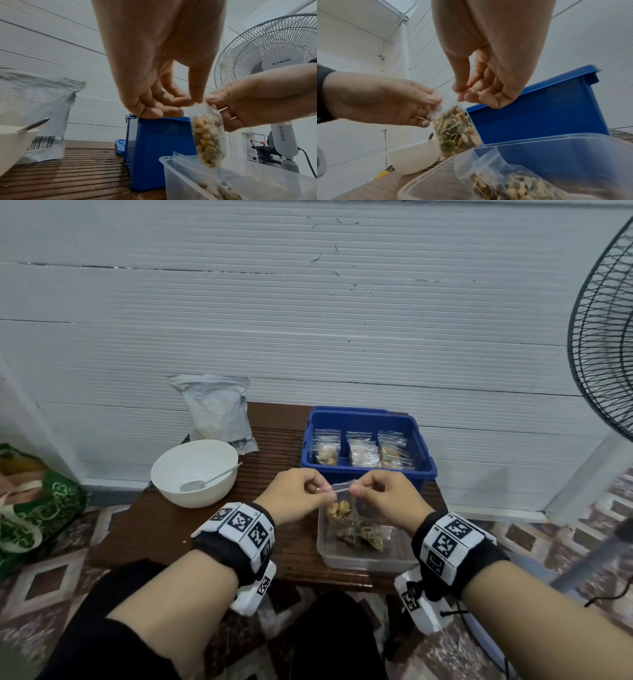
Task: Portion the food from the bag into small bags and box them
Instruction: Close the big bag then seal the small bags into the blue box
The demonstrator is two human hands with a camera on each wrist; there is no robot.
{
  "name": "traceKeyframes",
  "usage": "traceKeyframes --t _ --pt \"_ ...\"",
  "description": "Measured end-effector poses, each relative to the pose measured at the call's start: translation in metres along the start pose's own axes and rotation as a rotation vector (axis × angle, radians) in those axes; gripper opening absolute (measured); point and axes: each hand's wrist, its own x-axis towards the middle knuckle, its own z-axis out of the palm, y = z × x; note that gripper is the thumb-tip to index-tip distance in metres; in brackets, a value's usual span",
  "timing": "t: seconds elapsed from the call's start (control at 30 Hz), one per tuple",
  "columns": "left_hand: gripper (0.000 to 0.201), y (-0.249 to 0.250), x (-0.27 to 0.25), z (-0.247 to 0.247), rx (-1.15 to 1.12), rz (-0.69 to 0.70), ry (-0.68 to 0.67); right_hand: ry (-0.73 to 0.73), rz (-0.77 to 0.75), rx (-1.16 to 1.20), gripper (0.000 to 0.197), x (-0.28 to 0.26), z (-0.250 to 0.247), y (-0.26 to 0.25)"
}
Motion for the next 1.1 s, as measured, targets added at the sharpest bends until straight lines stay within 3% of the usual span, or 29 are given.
traceKeyframes --t 0.2,0.4,0.57,0.63,0.9,1.1 --pt "0.01 0.002 -0.001 0.0 -0.031 0.041 0.056 0.021 -0.054 0.014 0.017 -0.004 -0.001 0.0" --pt "0.009 0.003 0.001 0.001 -0.054 0.061 0.067 -0.042 -0.08 0.025 0.005 -0.004 -0.001 0.002" --pt "0.016 0.002 0.001 0.003 -0.122 0.04 0.044 0.034 -0.069 0.045 0.014 -0.002 -0.002 0.006" --pt "0.008 0.0 0.001 0.004 -0.086 0.035 0.057 0.034 -0.053 0.046 0.015 -0.002 -0.003 0.007" --pt "0.009 0.001 0.003 0.01 -0.028 0.079 0.065 0.015 -0.104 -0.084 0.008 -0.002 -0.002 0.004" --pt "0.009 0.002 0.004 0.004 -0.154 0.113 0.089 -0.054 -0.149 -0.166 0.007 0.001 -0.008 -0.009"
